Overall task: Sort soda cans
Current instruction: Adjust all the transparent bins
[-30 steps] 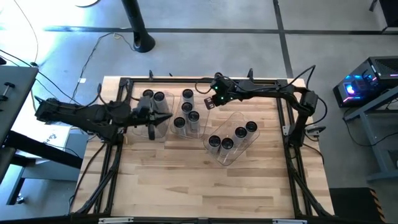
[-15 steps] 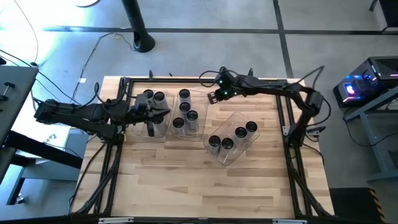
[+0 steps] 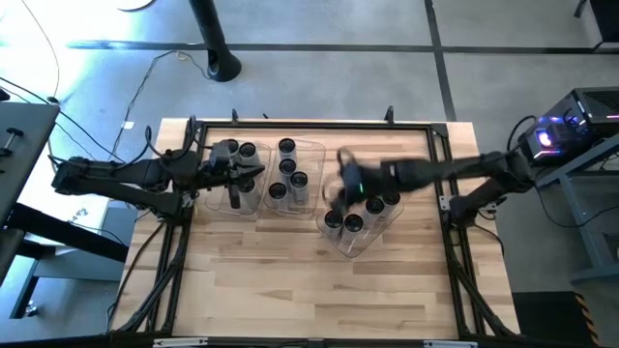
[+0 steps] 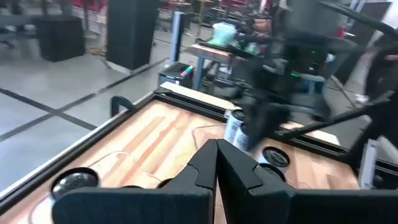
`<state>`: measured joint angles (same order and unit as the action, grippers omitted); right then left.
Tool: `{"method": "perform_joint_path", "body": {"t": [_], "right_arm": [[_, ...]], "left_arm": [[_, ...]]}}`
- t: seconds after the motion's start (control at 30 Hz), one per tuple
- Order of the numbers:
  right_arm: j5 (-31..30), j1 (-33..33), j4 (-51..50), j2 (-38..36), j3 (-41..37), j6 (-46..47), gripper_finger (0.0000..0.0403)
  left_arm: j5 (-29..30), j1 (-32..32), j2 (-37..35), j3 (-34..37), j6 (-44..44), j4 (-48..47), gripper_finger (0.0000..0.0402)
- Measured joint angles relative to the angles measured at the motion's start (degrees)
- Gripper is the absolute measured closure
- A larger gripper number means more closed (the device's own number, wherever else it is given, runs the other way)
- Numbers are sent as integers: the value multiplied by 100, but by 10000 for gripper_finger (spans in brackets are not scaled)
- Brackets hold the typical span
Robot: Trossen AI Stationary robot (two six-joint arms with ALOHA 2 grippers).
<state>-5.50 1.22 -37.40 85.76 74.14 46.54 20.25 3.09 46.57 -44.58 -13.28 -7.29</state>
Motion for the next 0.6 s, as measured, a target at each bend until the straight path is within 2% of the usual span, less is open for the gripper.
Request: {"method": "perform_joint_path", "body": {"t": [0.17, 0.33, 0.4, 0.5, 0.6], "right_arm": [[-2, 1379, -163, -6, -4, 994, 403], [-132, 2437, 89, -33, -6, 2206, 403], [-60, 2778, -233, 51, -3, 2800, 403], [107, 3182, -1319, 277, -10, 3683, 403], [570, 3260, -2206, 425, -180, 4439, 403]], "left_arm": [[-462, -229, 0, 0, 4, -3, 401], [-760, -400, 0, 0, 2, -4, 401], [-832, -442, 0, 0, 2, -7, 401], [-916, -491, 1, 0, 2, -3, 401], [-929, -544, 2, 0, 2, 10, 401]]}}
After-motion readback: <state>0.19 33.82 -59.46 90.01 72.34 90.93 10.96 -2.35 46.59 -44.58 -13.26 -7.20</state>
